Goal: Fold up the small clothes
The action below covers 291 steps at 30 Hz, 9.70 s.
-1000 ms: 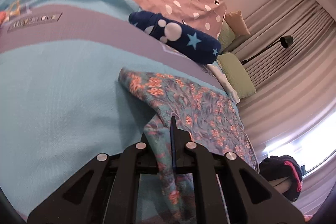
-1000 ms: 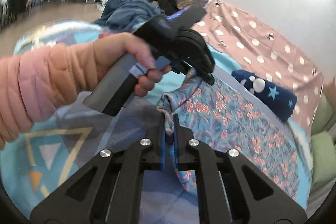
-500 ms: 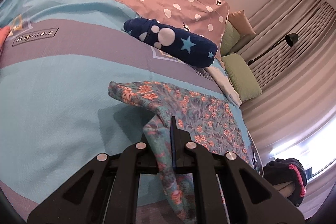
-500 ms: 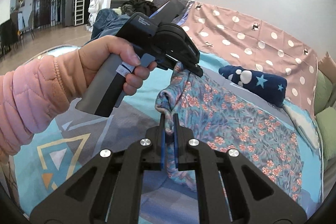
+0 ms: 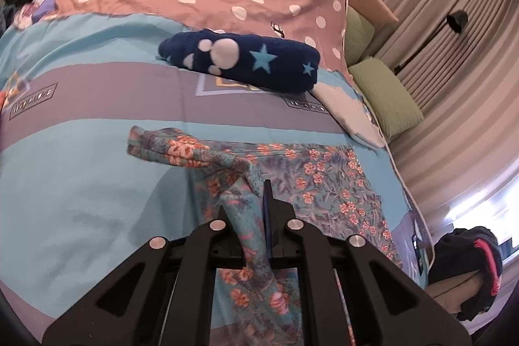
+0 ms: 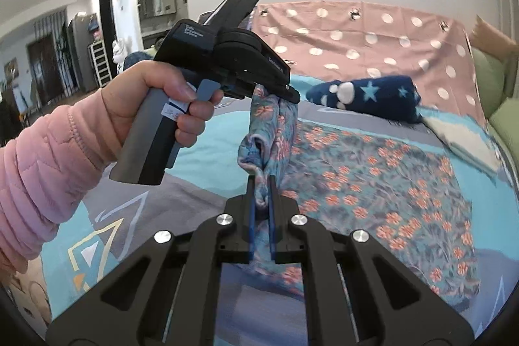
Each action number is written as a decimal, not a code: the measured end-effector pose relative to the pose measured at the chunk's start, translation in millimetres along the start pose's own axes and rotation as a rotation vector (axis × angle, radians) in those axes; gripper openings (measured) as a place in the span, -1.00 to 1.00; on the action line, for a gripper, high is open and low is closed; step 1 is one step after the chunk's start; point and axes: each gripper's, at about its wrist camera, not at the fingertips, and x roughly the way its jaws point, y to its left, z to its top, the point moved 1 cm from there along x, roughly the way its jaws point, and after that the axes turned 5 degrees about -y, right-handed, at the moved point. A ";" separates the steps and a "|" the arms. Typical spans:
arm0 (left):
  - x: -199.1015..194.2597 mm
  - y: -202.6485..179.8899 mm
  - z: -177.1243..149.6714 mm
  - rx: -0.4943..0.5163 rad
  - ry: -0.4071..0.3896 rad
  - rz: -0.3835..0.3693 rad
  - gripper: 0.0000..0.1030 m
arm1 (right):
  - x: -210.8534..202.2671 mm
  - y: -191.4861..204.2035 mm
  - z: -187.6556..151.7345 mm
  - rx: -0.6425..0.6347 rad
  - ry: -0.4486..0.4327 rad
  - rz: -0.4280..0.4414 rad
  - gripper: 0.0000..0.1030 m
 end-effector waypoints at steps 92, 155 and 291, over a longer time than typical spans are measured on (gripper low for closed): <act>2.7 -133.3 -205.4 0.496 0.004 0.308 0.84 | -91.6 -232.5 -108.5 0.683 0.071 -0.108 -0.87; -44.0 -144.1 -226.6 0.313 0.220 -0.028 -0.03 | -146.6 -253.4 -124.8 0.661 0.277 -0.062 0.07; 108.6 -99.7 -133.4 0.069 0.192 -0.291 0.00 | 35.8 -285.1 -77.1 0.512 0.324 0.337 -0.52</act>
